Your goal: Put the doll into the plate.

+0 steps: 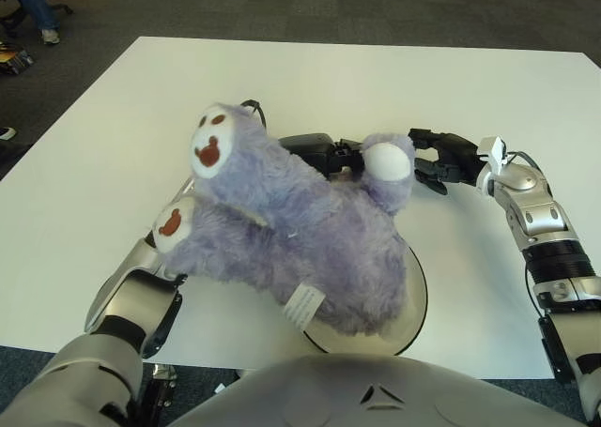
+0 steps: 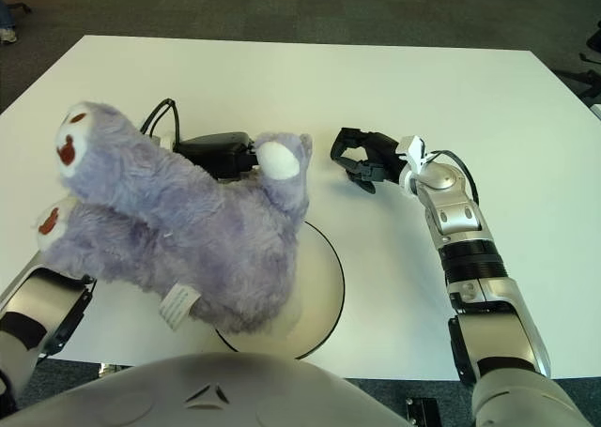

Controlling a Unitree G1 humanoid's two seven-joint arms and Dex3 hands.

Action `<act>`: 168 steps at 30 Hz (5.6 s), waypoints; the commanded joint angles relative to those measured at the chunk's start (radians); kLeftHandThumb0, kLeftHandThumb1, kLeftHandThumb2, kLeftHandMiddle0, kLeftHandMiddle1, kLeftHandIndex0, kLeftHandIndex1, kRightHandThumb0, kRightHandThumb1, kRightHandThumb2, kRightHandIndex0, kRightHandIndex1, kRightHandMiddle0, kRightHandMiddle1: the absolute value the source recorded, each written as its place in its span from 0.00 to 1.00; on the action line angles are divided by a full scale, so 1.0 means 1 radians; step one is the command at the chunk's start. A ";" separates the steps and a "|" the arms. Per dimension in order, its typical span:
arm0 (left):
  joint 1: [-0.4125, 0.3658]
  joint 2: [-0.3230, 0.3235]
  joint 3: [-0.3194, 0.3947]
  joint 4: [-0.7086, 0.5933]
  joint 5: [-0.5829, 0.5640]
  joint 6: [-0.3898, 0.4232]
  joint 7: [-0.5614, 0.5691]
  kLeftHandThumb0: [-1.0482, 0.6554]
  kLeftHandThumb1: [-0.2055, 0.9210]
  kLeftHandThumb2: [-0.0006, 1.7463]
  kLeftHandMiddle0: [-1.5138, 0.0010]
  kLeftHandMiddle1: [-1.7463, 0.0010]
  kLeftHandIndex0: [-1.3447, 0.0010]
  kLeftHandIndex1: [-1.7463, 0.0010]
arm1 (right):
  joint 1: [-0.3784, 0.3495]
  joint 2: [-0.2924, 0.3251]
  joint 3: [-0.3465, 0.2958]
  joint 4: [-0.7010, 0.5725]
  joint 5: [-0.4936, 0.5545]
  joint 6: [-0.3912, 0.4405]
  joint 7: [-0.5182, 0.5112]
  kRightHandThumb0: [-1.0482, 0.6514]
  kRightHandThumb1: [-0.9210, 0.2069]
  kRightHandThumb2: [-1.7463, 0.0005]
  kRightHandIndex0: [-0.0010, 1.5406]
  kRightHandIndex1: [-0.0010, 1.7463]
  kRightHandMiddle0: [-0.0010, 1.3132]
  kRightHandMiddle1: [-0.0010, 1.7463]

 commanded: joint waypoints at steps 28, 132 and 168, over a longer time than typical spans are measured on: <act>-0.151 -0.016 0.004 0.261 0.117 -0.535 0.123 0.26 0.85 0.34 1.00 0.75 1.00 0.57 | 0.108 -0.008 0.040 -0.054 -0.052 0.159 -0.011 0.32 0.31 0.51 0.79 1.00 0.14 0.71; -0.198 -0.205 0.563 0.906 -0.094 0.224 0.541 0.61 0.70 0.58 0.79 0.00 0.78 0.00 | 0.220 0.304 -0.347 -0.226 -0.051 -0.025 -0.678 0.88 0.49 0.39 0.47 0.85 0.13 0.85; -0.151 -0.254 0.604 0.957 -0.101 0.376 0.589 0.61 0.54 0.70 0.71 0.00 0.69 0.00 | 0.195 0.368 -0.352 -0.082 -0.124 -0.281 -0.843 0.87 0.45 0.42 0.44 0.86 0.14 0.92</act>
